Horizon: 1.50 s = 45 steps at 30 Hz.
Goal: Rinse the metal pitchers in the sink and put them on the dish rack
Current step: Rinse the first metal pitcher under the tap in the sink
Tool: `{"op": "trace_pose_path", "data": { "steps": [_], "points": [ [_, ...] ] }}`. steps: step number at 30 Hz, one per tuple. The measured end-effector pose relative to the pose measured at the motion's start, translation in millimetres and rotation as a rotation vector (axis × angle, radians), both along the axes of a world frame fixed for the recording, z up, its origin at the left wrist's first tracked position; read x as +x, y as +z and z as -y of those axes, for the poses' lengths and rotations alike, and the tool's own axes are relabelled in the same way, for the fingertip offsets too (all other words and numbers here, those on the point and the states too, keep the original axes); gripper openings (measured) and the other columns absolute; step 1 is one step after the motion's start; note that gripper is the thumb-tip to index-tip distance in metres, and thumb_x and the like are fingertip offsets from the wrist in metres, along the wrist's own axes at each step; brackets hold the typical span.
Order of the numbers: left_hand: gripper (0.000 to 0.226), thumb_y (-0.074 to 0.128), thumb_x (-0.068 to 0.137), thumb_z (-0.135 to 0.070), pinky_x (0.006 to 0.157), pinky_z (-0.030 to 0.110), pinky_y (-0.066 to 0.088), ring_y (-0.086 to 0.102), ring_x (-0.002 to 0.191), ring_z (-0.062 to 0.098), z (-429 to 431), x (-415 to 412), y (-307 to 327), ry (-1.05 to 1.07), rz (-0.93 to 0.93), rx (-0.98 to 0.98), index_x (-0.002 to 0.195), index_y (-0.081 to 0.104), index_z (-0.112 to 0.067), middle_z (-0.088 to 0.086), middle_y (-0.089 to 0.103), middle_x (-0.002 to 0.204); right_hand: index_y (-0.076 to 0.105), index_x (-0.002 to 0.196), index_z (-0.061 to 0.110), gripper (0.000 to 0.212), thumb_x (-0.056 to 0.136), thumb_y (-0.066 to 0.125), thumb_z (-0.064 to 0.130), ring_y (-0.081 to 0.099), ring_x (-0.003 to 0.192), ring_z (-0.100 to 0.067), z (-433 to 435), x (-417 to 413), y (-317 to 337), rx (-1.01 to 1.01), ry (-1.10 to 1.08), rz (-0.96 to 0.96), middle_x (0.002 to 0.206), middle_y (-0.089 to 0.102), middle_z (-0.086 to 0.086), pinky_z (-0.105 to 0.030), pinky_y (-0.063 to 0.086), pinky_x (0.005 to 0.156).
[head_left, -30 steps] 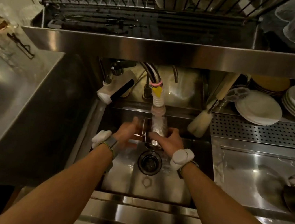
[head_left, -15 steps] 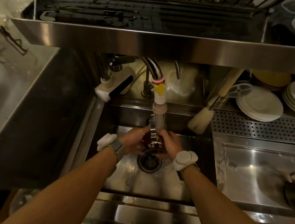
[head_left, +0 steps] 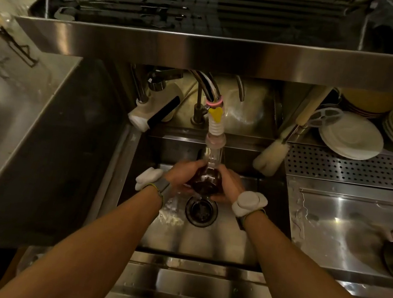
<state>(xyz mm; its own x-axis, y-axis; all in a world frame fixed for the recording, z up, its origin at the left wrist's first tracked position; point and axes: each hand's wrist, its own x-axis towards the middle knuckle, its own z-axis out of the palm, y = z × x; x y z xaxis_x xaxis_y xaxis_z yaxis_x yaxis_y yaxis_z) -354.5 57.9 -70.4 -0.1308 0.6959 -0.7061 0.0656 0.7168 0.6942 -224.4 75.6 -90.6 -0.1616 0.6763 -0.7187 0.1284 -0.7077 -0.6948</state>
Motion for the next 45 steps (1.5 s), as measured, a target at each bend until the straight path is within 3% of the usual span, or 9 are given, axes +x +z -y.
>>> {"op": "trace_pose_path", "data": {
  "steps": [6, 11, 14, 18, 25, 28, 32, 39, 45],
  "points": [
    [0.015, 0.060, 0.089, -0.028, 0.071, 0.031, 0.049, 0.061, 0.077, 0.022, 7.4, -0.3, -4.9, -0.037, 0.034, 0.001, 0.087, 0.063, -0.013, 0.010, 0.065, 0.091, 0.047, 0.128, 0.012, 0.042, 0.094, 0.051, 0.036, 0.057, 0.109, -0.035, 6.1, 8.5, -9.0, -0.047, -0.005, -0.026, 0.126, 0.053, -0.014, -0.053, 0.054, 0.085],
    [0.032, 0.057, 0.090, -0.040, 0.062, 0.026, 0.047, 0.060, 0.073, 0.013, 0.1, 8.0, 2.6, 0.032, 0.017, 0.027, 0.103, 0.065, -0.011, 0.006, 0.067, 0.098, 0.059, 0.100, 0.012, 0.025, 0.097, 0.044, 0.031, 0.057, 0.113, -0.040, -3.8, 4.1, -1.1, -0.030, -0.010, -0.037, 0.124, 0.056, -0.022, -0.051, 0.055, 0.080],
    [0.030, 0.052, 0.090, -0.048, 0.053, 0.022, 0.045, 0.060, 0.068, 0.011, 1.3, 10.5, 3.9, 0.011, 0.171, -0.068, 0.087, 0.063, -0.020, -0.002, 0.068, 0.075, 0.057, 0.118, 0.012, 0.042, 0.097, 0.038, 0.043, 0.058, 0.112, -0.039, -3.4, 3.4, -5.9, -0.099, -0.074, -0.130, 0.124, 0.059, -0.019, -0.053, 0.054, 0.080],
    [0.027, 0.058, 0.086, -0.045, 0.069, 0.035, 0.054, 0.065, 0.079, 0.019, -1.1, 11.0, 2.6, 0.035, 0.283, -0.099, 0.094, 0.064, -0.020, 0.005, 0.069, 0.086, 0.055, 0.125, 0.013, 0.044, 0.097, 0.039, 0.044, 0.059, 0.110, -0.039, -2.2, 6.3, -8.0, -0.116, -0.102, -0.163, 0.125, 0.059, -0.020, -0.046, 0.056, 0.069],
    [0.025, 0.077, 0.076, -0.025, 0.042, 0.021, 0.052, 0.067, 0.045, 0.012, -5.3, 30.3, 6.5, 0.217, 0.217, -0.010, 0.089, 0.064, -0.007, 0.002, 0.070, 0.056, 0.054, 0.119, 0.011, 0.050, 0.097, 0.035, 0.051, 0.057, 0.113, -0.039, -9.8, 8.4, -2.5, -0.122, -0.248, -0.034, 0.114, 0.058, -0.015, -0.054, 0.052, 0.086],
    [0.053, 0.084, 0.067, -0.024, 0.045, 0.021, 0.052, 0.069, 0.056, 0.013, -2.7, 25.4, 2.1, 0.242, 0.104, 0.029, 0.109, 0.061, -0.001, 0.006, 0.072, 0.075, 0.057, 0.118, 0.013, 0.055, 0.099, 0.025, 0.052, 0.059, 0.109, -0.034, -10.1, 16.8, -5.3, -0.004, -0.235, 0.026, 0.120, 0.062, -0.012, -0.044, 0.053, 0.076],
    [0.120, 0.091, 0.037, -0.050, 0.075, 0.036, 0.059, 0.067, 0.098, 0.026, -2.5, 16.1, -4.6, 0.214, -0.081, 0.044, 0.132, 0.037, -0.002, 0.011, 0.061, 0.123, 0.052, 0.121, 0.021, 0.036, 0.094, 0.050, 0.044, 0.060, 0.105, -0.030, -12.7, 22.6, 0.9, 0.145, -0.119, 0.098, 0.123, 0.058, -0.009, -0.038, 0.054, 0.071],
    [0.051, 0.081, 0.068, -0.022, 0.075, 0.033, 0.057, 0.070, 0.083, 0.023, -2.8, 16.0, -3.6, 0.177, 0.187, 0.075, 0.113, 0.065, -0.004, 0.013, 0.073, 0.099, 0.048, 0.128, 0.016, 0.038, 0.093, 0.057, 0.030, 0.054, 0.115, -0.035, -10.4, 15.1, 4.8, 0.074, -0.053, -0.078, 0.131, 0.049, -0.011, -0.053, 0.058, 0.072],
    [0.071, 0.076, 0.053, -0.047, 0.082, 0.038, 0.054, 0.065, 0.099, 0.028, -4.8, 10.8, -3.3, 0.136, 0.251, -0.031, 0.115, 0.066, -0.013, 0.013, 0.069, 0.112, 0.044, 0.125, 0.018, 0.030, 0.098, 0.047, 0.031, 0.056, 0.113, -0.041, -13.5, 15.1, 0.2, -0.002, -0.138, -0.066, 0.134, 0.049, -0.015, -0.042, 0.059, 0.052]
  ]
}}
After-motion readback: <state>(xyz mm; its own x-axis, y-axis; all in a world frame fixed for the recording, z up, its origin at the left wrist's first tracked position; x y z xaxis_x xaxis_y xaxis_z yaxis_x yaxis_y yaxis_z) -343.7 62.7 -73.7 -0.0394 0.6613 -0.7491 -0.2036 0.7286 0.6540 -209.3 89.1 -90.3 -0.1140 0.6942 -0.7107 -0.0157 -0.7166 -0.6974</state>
